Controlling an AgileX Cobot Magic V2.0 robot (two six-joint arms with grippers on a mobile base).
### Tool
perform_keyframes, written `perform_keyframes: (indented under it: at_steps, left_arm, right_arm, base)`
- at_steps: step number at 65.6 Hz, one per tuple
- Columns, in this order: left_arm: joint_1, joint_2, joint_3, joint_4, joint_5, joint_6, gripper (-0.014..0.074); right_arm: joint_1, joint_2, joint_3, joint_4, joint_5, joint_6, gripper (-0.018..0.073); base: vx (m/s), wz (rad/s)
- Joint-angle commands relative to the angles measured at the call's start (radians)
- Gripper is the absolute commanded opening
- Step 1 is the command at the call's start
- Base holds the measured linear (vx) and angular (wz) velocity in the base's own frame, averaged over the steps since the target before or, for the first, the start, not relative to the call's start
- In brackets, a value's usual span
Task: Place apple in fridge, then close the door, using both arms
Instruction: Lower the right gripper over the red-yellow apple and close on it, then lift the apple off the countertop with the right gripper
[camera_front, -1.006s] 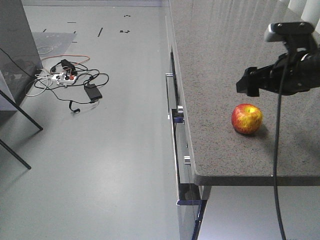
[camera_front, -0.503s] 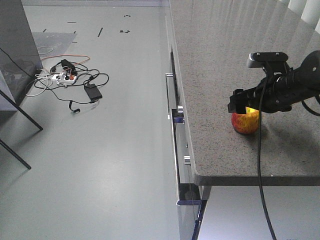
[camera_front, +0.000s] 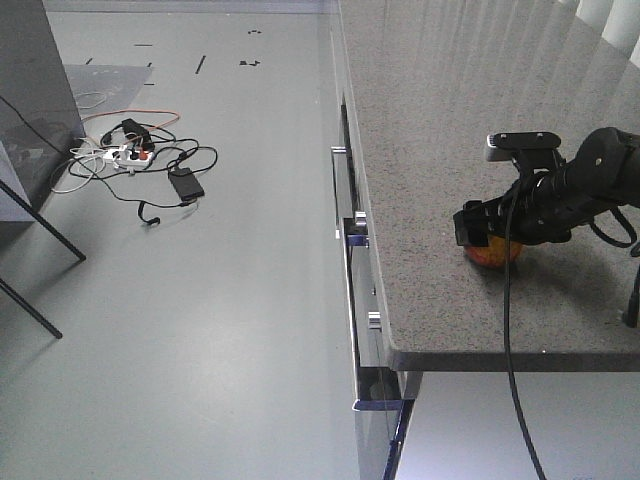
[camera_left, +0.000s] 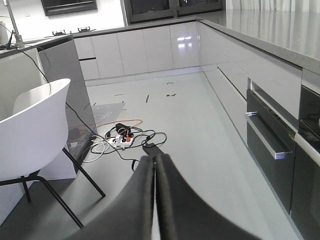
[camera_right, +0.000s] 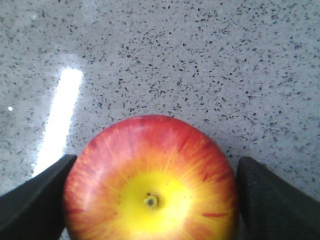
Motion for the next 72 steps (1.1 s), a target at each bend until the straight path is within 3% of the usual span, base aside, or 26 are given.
perform_keyframes:
  at_steps: [1, 16, 29, 35, 48, 72]
  left_arm:
    - [0.0, -0.016, 0.015, -0.004, -0.069, -0.002, -0.0008]
    - [0.0, -0.016, 0.015, -0.004, -0.069, -0.002, -0.0008]
    - [0.0, -0.016, 0.015, -0.004, -0.069, -0.002, -0.0008]
    - [0.0, -0.016, 0.015, -0.004, -0.069, -0.002, -0.0008]
    - [0.0, -0.016, 0.015, -0.004, -0.069, -0.002, -0.0008]
    - [0.0, -0.016, 0.015, -0.004, -0.069, -0.002, -0.0008]
  right_arm:
    - [-0.006, -0.05, -0.031, -0.015, -0.041, 0.003, 0.0529]
    - [-0.006, -0.077, -0.031, 0.009, -0.028, -0.021, 0.0284]
    - [-0.006, -0.227, -0.031, 0.16, -0.023, -0.164, 0.0137]
    - [-0.006, -0.318, -0.031, 0.188, 0.0, -0.217, 0.0118]
    - [-0.006, -0.463, -0.031, 0.194, 0.1, -0.226, 0.0115]
    - [-0.006, -0.535, -0.031, 0.214, 0.139, -0.226, 0.0115]
  base:
    - [0.0, 0.0]
    - [0.0, 0.0]
    - [0.0, 0.0]
    - [0.0, 0.0]
    - [0.0, 0.0]
    - [0.0, 0.0]
